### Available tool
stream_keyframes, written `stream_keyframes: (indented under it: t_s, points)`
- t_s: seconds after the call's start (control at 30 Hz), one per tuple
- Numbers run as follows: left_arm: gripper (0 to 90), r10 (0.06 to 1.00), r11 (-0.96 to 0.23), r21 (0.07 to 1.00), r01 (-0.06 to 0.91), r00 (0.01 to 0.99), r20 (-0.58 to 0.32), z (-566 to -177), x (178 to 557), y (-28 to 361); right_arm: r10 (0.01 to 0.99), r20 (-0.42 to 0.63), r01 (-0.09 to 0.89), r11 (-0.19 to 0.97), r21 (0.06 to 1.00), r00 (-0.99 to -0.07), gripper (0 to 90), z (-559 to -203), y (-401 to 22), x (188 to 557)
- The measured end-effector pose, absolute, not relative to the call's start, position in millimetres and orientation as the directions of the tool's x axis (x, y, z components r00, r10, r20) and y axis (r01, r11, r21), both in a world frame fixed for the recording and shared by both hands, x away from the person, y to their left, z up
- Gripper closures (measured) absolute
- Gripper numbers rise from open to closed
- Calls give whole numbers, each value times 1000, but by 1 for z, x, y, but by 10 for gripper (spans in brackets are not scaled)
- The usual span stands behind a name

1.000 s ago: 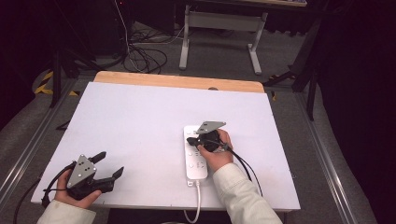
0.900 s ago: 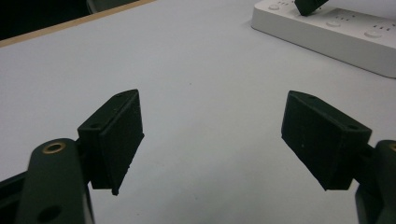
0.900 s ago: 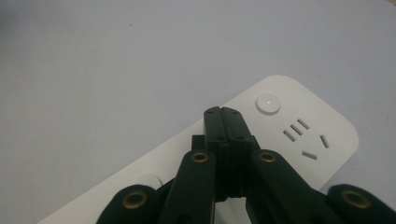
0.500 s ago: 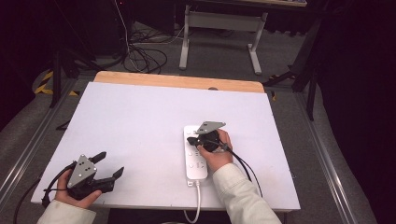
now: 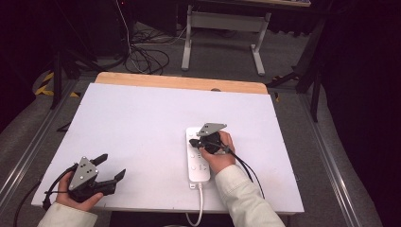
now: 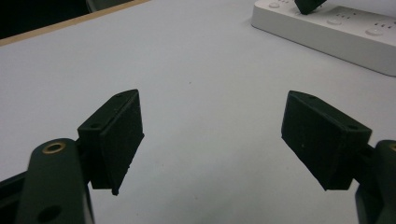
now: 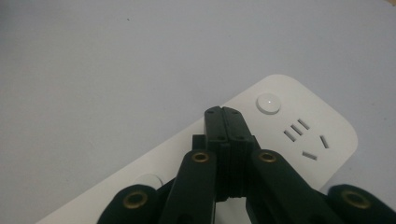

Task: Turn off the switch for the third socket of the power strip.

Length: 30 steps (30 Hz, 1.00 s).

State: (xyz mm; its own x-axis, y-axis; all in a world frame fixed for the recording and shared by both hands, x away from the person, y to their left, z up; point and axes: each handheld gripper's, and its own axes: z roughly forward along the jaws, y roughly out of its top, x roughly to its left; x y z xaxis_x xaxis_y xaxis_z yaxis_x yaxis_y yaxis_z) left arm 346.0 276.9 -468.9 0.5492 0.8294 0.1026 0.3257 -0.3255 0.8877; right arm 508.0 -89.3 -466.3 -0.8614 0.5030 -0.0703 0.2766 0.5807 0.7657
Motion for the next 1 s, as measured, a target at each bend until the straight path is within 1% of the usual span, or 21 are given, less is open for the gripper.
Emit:
stream_keyframes:
  t_s: [0.3, 0.33, 0.37, 0.53, 0.57, 0.8, 1.0]
  points:
    - [212, 831, -325, 887, 328, 547, 101, -469, 346, 277, 509, -59, 286, 571, 769, -859, 900, -466, -90, 509]
    - [212, 831, -324, 887, 328, 547, 101, -469, 346, 277, 515, -65, 275, 556, 784, -855, 900, -465, -90, 508]
    - [212, 831, -324, 887, 328, 547, 101, -469, 346, 277, 516, -68, 280, 565, 776, -854, 900, -463, -91, 509]
    - [212, 832, -321, 888, 330, 546, 98, -469, 347, 277, 509, -52, 257, 516, 817, -859, 900, -457, -94, 507]
    - [212, 832, -321, 888, 330, 546, 98, -469, 347, 277, 508, -53, 247, 504, 827, -860, 900, -451, -96, 506]
    - [212, 832, -321, 888, 329, 547, 99, -469, 347, 277, 501, -50, 241, 499, 832, -864, 900, -444, -100, 501]
    - [212, 832, -319, 887, 333, 547, 94, -469, 347, 277, 494, -76, 214, 503, 838, -866, 900, -438, -101, 498]
